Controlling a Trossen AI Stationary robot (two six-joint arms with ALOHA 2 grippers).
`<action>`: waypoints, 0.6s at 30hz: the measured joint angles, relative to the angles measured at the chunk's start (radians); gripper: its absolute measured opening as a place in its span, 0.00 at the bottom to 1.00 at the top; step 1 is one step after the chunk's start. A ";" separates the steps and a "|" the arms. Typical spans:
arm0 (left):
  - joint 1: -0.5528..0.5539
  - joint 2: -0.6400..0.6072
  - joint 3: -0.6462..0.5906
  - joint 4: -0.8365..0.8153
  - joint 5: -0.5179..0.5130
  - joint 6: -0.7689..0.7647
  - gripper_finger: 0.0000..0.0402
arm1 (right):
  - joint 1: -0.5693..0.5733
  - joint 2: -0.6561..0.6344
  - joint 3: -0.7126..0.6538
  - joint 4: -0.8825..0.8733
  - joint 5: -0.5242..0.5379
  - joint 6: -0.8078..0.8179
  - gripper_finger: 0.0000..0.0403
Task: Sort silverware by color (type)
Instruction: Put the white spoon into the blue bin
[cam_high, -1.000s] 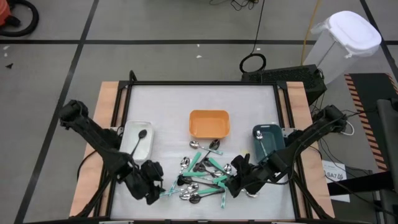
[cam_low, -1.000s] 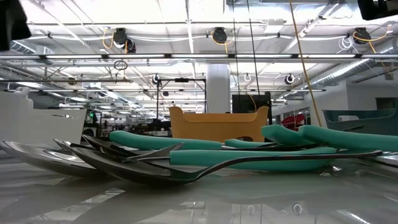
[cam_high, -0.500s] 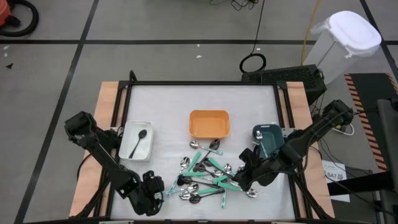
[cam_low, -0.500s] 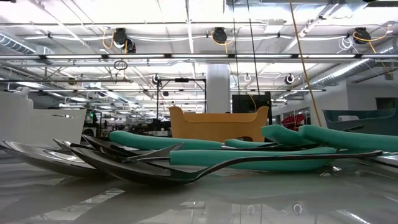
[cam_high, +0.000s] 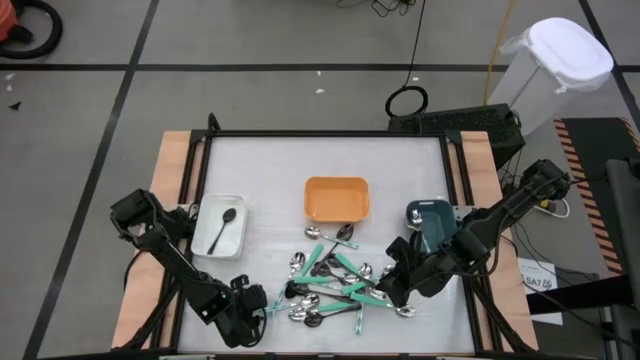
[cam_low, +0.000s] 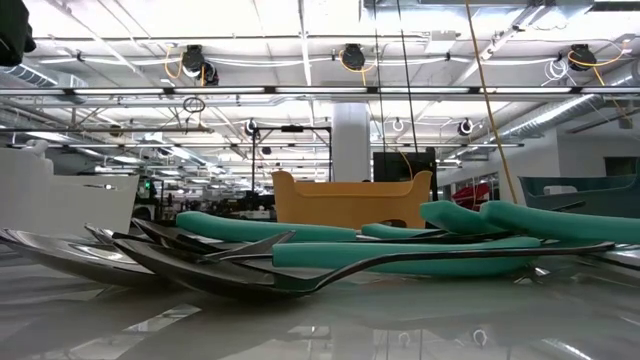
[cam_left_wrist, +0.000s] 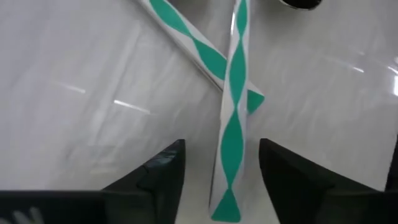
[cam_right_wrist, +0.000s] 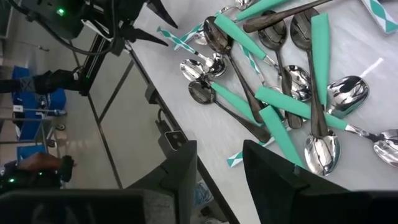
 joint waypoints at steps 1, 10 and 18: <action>0.001 0.000 0.000 -0.003 -0.003 -0.002 0.45 | 0.001 -0.002 0.000 0.000 0.000 0.000 0.31; 0.003 -0.013 0.000 -0.015 0.022 -0.027 0.13 | 0.003 -0.026 0.000 0.000 0.000 -0.008 0.31; 0.003 -0.074 -0.001 -0.017 0.035 -0.029 0.13 | 0.002 -0.075 0.000 0.000 0.005 -0.027 0.31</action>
